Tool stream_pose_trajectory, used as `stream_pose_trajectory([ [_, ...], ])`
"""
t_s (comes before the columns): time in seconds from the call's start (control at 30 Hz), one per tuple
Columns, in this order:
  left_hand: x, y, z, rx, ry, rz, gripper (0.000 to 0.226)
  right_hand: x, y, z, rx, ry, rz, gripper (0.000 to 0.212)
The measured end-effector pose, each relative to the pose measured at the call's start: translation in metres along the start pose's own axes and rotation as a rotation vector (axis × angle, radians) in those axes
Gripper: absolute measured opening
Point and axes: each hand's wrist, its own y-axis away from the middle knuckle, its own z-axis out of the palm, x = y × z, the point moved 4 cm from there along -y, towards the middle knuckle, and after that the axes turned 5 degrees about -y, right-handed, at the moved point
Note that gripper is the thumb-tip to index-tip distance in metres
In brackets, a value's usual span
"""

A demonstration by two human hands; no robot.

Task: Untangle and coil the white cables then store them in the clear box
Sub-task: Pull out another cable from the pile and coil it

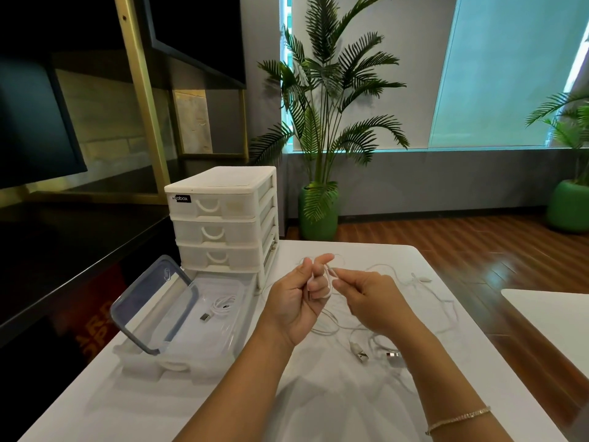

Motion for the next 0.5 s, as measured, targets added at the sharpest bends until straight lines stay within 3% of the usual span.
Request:
stream_pose_trajectory([
  [0.13,0.001,0.000,-0.003,0.069,-0.017,0.039,0.029,-0.011,0.005,-0.001,-0.073,0.297,-0.018,0.032],
  [0.27,0.005,-0.002,-0.008,0.142,-0.120,0.098,0.019,-0.018,0.010,0.001,-0.134,0.425,-0.046,0.032],
  [0.5,0.007,-0.001,-0.003,0.150,-0.815,0.223,0.027,-0.025,0.012,-0.003,-0.096,0.422,-0.086,0.024],
])
